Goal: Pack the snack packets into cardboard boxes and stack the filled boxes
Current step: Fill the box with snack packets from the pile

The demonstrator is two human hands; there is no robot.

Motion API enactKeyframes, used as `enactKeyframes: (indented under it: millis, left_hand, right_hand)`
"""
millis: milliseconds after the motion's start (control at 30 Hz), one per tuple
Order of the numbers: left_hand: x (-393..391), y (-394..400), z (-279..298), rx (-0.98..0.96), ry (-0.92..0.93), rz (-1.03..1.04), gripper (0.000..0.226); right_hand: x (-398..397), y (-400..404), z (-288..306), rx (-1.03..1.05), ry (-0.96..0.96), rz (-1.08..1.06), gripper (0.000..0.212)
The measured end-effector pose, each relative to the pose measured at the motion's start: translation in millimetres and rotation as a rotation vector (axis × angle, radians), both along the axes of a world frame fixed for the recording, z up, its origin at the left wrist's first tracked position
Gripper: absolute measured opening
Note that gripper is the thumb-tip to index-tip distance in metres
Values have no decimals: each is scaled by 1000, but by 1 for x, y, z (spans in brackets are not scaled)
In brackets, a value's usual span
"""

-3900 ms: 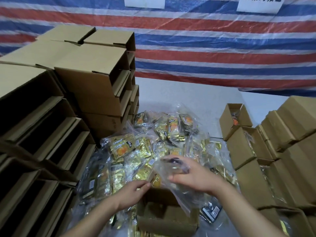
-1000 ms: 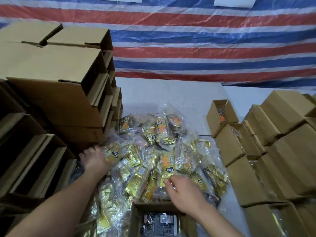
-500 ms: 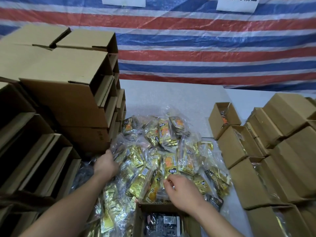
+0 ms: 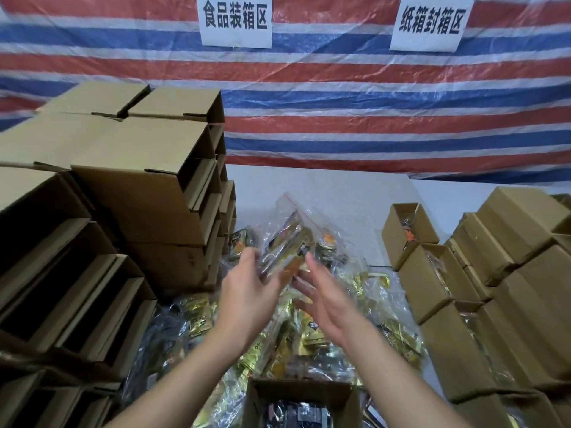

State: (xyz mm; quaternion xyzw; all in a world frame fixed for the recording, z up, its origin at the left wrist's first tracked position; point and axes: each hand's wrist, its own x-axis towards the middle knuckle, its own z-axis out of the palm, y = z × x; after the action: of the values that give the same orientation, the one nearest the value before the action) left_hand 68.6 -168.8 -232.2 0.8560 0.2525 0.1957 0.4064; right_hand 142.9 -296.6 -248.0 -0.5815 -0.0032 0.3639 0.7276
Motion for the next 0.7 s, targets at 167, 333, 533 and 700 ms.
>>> enactKeyframes:
  millis: [167, 333, 533, 700]
  left_hand:
    - [-4, -35, 12, 139, -54, -103, 32]
    - [-1, -51, 10, 117, -95, -273, 48]
    - [7, -52, 4, -130, -120, -340, 11]
    - [-5, -39, -2, -314, -223, -337, 10]
  right_hand:
    - [16, -5, 16, 364, 42, -102, 56]
    - [16, -13, 8, 431, 156, -143, 66]
    - [11, -23, 8, 414, 138, -100, 74]
    - [14, -40, 10, 318, -32, -83, 92]
